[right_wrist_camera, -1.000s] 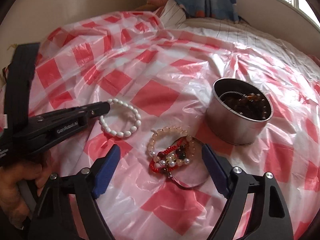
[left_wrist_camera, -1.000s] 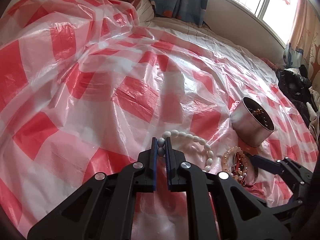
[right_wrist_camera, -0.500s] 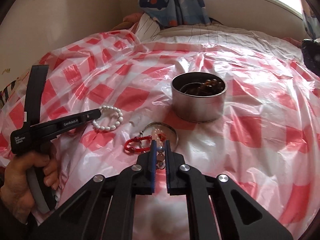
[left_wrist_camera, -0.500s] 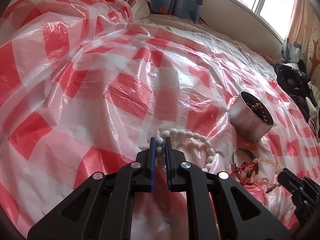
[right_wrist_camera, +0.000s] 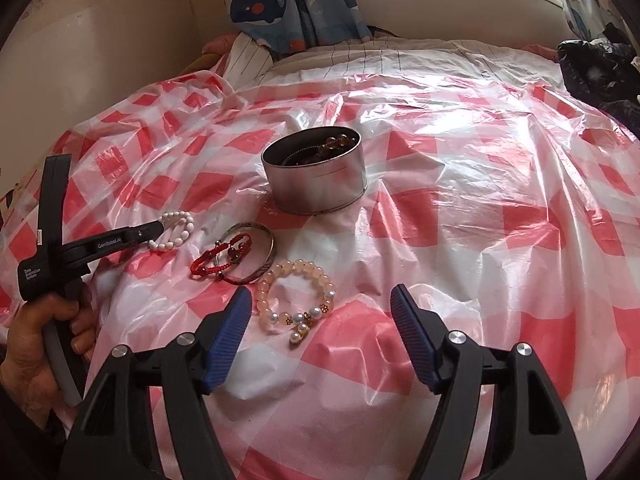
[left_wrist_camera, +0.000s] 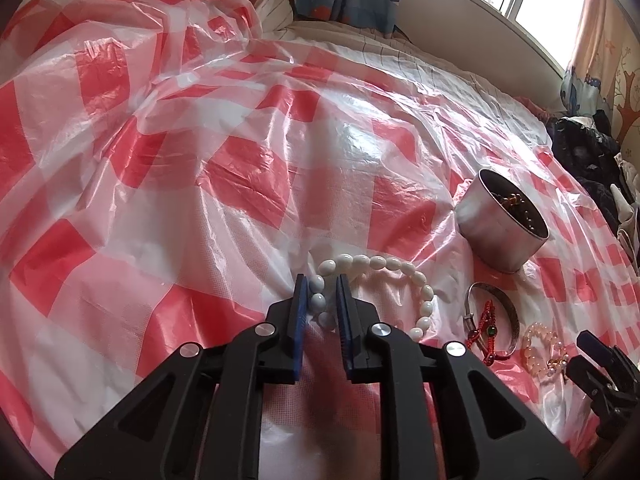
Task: Organize jewelry
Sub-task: 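Grasp the peach bead bracelet with the right tool while the left tool holds the white bracelet, then carry both held bracelets toward the silver tin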
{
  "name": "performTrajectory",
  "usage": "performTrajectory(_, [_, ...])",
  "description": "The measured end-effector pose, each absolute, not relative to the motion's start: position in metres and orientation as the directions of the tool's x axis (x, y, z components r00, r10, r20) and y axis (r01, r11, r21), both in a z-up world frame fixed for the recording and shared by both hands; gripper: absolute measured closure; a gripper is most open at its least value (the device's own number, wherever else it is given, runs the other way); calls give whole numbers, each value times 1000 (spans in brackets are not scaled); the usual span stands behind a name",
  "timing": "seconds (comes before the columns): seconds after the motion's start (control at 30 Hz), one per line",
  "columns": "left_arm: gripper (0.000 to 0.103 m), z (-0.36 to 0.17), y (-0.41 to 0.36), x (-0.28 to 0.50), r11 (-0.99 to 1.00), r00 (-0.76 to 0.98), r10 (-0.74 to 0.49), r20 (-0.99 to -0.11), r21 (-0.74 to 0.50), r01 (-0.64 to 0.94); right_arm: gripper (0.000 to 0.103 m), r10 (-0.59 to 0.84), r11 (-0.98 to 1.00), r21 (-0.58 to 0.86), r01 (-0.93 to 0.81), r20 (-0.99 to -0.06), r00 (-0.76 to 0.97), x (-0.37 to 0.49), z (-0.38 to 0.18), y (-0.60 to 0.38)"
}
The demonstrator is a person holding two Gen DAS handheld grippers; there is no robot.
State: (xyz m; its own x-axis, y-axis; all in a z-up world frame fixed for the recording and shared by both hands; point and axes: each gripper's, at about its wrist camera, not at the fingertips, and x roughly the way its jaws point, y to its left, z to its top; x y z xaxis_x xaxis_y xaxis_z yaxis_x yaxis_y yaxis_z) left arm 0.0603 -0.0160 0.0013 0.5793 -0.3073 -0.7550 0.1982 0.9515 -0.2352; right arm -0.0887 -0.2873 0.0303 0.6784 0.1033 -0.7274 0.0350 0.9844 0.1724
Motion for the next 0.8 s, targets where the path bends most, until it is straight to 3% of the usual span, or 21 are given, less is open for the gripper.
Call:
performTrajectory(0.17, [82,0,-19,61,953,577,-301,-759,-221,205,33,96,993,116,-6,-783,615,-68,9,-271])
performTrajectory(0.2, [82,0,-19,61,953,577,-301,-759,-220,208,42,94,995,99,-26,-784,613,-68,8,-265])
performTrajectory(0.23, [83,0,-20,60,951,576,-306,-758,-221,215,65,106,994,101,-42,-783,613,-70,8,-263])
performTrajectory(0.27, [83,1,-21,59,950,577,-309,-756,-218,224,73,102,994,95,-44,-782,615,-72,9,-262])
performTrajectory(0.3, [87,2,-23,58,948,578,-313,-753,-213,236,88,102,994,95,-44,-782,615,-72,9,-262])
performTrajectory(0.33, [97,3,-26,57,942,576,-326,-750,-209,261,93,97,995,90,-43,-777,621,-74,11,-262])
performTrajectory(0.53, [97,8,-49,46,907,551,-381,-742,-185,378,95,72,987,153,51,-700,711,-94,35,-292])
performTrajectory(0.8, [96,2,-50,47,911,538,-371,-757,-183,370,95,62,981,172,85,-704,708,-94,31,-299])
